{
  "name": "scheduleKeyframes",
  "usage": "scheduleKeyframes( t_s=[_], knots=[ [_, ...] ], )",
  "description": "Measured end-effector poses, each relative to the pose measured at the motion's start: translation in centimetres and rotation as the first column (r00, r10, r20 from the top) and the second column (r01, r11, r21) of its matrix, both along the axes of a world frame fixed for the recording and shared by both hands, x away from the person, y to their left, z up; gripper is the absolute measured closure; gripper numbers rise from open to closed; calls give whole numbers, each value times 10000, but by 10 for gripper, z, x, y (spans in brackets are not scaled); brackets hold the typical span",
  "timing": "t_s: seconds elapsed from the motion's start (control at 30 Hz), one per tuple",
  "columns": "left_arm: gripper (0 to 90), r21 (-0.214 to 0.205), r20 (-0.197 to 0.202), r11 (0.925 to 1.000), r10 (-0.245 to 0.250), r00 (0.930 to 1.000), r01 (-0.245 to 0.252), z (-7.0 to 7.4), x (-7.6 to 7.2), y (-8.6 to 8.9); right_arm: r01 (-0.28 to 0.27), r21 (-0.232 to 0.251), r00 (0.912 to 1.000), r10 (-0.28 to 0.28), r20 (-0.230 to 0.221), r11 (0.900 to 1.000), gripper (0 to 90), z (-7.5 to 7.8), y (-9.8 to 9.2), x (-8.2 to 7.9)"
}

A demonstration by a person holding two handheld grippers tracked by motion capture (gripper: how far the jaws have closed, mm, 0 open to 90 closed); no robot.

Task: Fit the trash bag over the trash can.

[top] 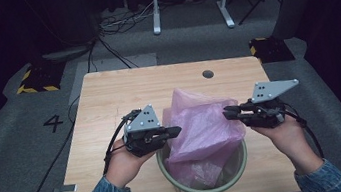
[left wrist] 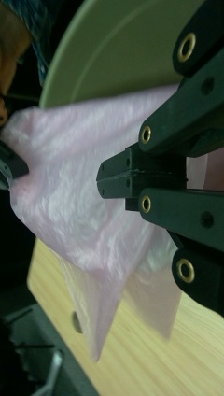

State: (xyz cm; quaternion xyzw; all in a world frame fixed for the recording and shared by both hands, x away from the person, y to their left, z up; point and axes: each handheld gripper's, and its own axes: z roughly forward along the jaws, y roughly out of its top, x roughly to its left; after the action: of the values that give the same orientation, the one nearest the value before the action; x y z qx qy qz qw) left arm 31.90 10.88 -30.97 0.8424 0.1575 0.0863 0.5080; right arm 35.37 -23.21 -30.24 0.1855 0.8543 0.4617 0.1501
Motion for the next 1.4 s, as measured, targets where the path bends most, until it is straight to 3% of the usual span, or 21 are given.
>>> scheduleKeyframes(
  t_s=[0.13, 0.23, 0.37, 0.43, 0.53, 0.67, 0.83, 0.87, 0.93, 0.97, 1.07, 1.2, 1.3, 1.4],
  knots=[
    [898, -54, 213, 9989, -468, 9987, 470, 4, -14, 1, -269, -13, 9996, 269, 88, 9996, 839, 6, -1, -11],
    [898, -90, 40, 9978, -660, 9978, 661, 2, -21, 1, -683, -100, 9976, 683, 58, 9976, 842, 7, 2, -21],
    [894, 25, 146, 9987, -515, 9986, 515, 0, -25, 1, -1412, -307, 9900, 1409, -109, 9895, 841, 4, 11, -36],
    [799, 125, 369, 9999, -80, 9993, 75, 1, -22, 2, -1787, -496, 9839, 1782, -141, 9826, 839, 2, 18, -45],
    [608, -94, 311, 9995, 308, 9990, -306, 2, -15, 1, -2180, -731, 9759, 2177, -118, 9732, 839, -1, 24, -55],
    [524, 162, 419, 9994, 286, 9987, -293, 0, -5, -4, -2585, -958, 9659, 2558, -393, 9613, 839, -5, 32, -62],
    [487, 412, -124, 9990, 203, 9997, -198, -7, 7, -15, -3003, -899, 9526, 2936, -800, 9496, 838, -14, 38, -64],
    [499, 512, -226, 9986, 162, 9996, -150, -8, 9, -16, -2980, -1087, 9535, 2904, -803, 9484, 836, -15, 40, -64],
    [619, 750, -290, 9971, 179, 9994, -157, -9, 9, -18, -3008, -1099, 9523, 2921, -885, 9473, 827, -17, 40, -64],
    [752, 813, -289, 9966, 156, 9995, -132, -9, 9, -18, -2995, -1045, 9524, 2905, -929, 9484, 819, -17, 40, -63],
    [888, 520, -696, 9986, 53, 9976, -17, -11, 9, -14, -2945, -1039, 9535, 2848, -981, 9500, 771, -18, 38, -63],
    [896, 156, -579, 9999, -15, 9983, 24, -11, 4, -4, -2690, -808, 9604, 2610, -972, 9597, 655, -18, 32, -63],
    [897, -197, -149, 9995, -260, 9996, 257, -9, -9, 3, -2281, -568, 9721, 2240, -693, 9720, 590, -13, 24, -61],
    [896, -943, -30, 9923, -811, 9967, 804, -9, -19, 10, -1699, -343, 9849, 1685, -398, 9849, 557, -6, 12, -57]
  ],
)
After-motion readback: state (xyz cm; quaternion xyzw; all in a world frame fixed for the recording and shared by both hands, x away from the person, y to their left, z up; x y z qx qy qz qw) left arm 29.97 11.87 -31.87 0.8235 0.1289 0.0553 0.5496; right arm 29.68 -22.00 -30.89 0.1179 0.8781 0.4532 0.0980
